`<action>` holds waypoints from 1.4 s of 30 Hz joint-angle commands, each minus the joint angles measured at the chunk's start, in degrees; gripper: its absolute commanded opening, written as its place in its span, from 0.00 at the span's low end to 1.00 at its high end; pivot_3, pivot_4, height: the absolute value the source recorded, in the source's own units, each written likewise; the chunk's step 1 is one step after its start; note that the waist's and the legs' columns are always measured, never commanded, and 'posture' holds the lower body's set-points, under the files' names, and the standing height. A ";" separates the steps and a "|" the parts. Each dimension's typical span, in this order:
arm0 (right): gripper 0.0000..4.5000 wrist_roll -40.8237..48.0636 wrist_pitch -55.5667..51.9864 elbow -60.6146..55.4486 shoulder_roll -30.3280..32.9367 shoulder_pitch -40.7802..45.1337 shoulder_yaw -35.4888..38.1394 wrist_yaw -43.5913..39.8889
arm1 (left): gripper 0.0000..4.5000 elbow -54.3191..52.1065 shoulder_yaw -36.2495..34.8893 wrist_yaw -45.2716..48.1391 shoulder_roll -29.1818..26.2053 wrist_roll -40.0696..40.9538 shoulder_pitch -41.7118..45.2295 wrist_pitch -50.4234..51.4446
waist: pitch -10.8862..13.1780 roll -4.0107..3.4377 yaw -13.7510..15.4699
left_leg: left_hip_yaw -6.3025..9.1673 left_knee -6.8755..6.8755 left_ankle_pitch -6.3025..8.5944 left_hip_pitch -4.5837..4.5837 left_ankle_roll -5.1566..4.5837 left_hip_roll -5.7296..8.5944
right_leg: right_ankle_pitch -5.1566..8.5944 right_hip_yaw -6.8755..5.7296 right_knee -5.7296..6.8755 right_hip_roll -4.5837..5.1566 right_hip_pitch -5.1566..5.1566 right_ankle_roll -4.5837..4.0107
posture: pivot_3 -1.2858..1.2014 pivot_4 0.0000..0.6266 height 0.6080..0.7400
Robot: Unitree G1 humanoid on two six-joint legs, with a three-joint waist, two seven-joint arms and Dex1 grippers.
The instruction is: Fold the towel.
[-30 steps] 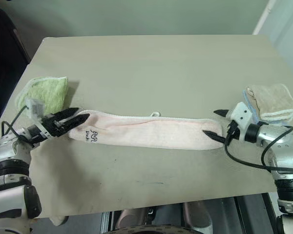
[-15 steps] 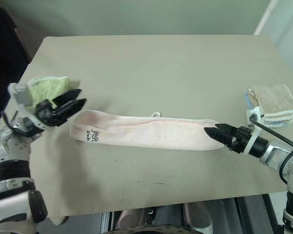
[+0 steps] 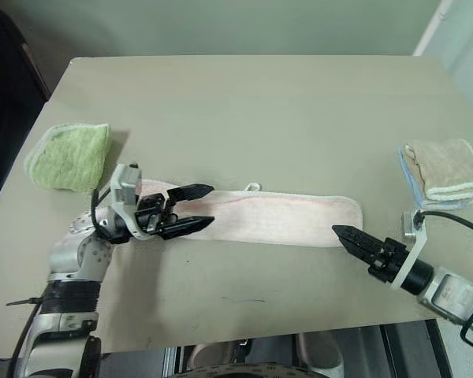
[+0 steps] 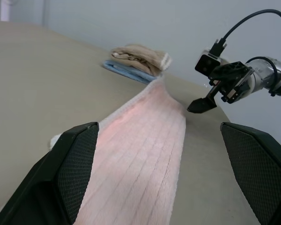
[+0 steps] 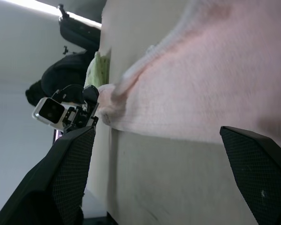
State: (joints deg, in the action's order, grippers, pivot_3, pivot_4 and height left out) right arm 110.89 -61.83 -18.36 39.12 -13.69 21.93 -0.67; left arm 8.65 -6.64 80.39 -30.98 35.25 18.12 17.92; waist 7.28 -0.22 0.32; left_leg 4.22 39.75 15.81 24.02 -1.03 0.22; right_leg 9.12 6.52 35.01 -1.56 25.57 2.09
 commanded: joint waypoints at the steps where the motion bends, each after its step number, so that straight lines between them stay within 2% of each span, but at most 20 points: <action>1: 1.00 2.11 2.92 -1.86 -0.08 -1.74 -1.38 1.95 | 1.00 -0.74 0.84 1.09 0.48 -1.17 0.05 -3.36 | 0.00 -0.01 -0.02 | 0.00 0.02 0.03 0.00 -0.02 0.00 | 0.00 0.00 -0.01 0.00 0.00 0.00 | 0.52 0.24 1.00; 7: 1.00 0.08 6.50 1.34 1.10 -0.73 -5.52 8.71 | 1.00 0.91 2.53 1.39 1.91 -2.69 0.52 -6.46 | 0.00 0.00 -0.22 | -0.01 0.22 0.16 0.00 -0.09 0.00 | -0.03 0.01 -0.01 0.01 -0.06 0.04 | 0.52 0.24 1.00; 14: 1.00 0.84 11.12 7.28 0.25 3.98 -5.53 16.22 | 1.00 2.05 3.08 1.65 2.32 -3.53 0.58 -8.31 | -0.06 0.09 -0.54 | 0.00 0.38 0.05 -0.15 -0.30 0.01 | -0.22 0.02 -0.20 0.02 -0.33 0.40 | 0.52 0.24 1.00; 27: 1.00 2.11 13.52 9.46 -1.88 7.47 -3.57 18.59 | 1.00 3.49 2.96 1.72 2.35 -3.97 0.81 -10.07 | -0.11 0.17 -0.25 | 0.02 0.42 0.28 -0.03 0.14 0.18 | -0.28 0.04 -0.41 0.20 -0.37 0.36 | 0.52 0.24 1.00; 31: 0.80 2.10 14.19 9.15 -2.63 7.52 -3.28 19.00 | 1.00 3.62 3.05 1.60 2.64 -4.24 0.84 -10.49 | -0.11 0.17 -0.26 | 0.01 0.41 0.01 -0.03 -0.33 0.18 | -0.38 0.03 -0.41 0.20 -0.33 0.47 | 0.52 0.24 1.00; 35: 0.48 1.66 14.78 9.02 -2.84 7.34 -2.94 18.99 | 1.00 3.94 3.12 1.53 2.82 -4.60 0.99 -10.81 | -0.10 0.15 -0.23 | 0.02 0.33 0.07 0.08 -0.30 0.17 | -0.38 0.03 -0.40 0.20 -0.17 0.43 | 0.52 0.24 1.00; 38: 0.23 0.44 16.37 9.74 -3.99 7.20 -1.42 17.33 | 1.00 4.71 3.12 1.24 3.24 -4.78 1.71 -11.25 | -0.10 0.15 -0.22 | 0.02 0.30 0.35 0.10 -0.26 0.16 | -0.28 0.02 -0.23 0.20 -0.04 0.00 | 0.52 0.24 1.00; 41: 0.00 -0.89 16.99 10.74 -5.53 6.16 -0.07 15.09 | 1.00 5.99 2.98 0.81 3.81 -5.45 2.62 -12.77 | -0.11 0.17 -0.23 | 0.00 0.30 0.63 0.05 -0.30 0.13 | -0.21 -0.02 -0.11 0.20 -0.02 0.43 | 0.52 0.24 1.00; 42: 0.00 -1.63 16.70 10.51 -5.90 5.31 0.20 13.94 | 1.00 6.35 2.91 0.69 3.96 -5.56 2.88 -13.09 | -0.12 0.18 -0.22 | 0.00 0.31 0.69 0.04 -0.32 0.12 | -0.19 -0.04 -0.13 0.19 -0.04 0.45 | 0.52 0.24 1.00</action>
State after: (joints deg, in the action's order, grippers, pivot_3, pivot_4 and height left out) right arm 110.83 -45.92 -8.17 33.74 -7.10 19.98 15.12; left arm 15.09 -3.46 81.28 -27.32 29.79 20.17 6.28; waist 7.16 -0.04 0.10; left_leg 4.21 40.06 16.54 24.07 -1.39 0.34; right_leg 8.94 6.47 34.83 -1.37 25.51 2.58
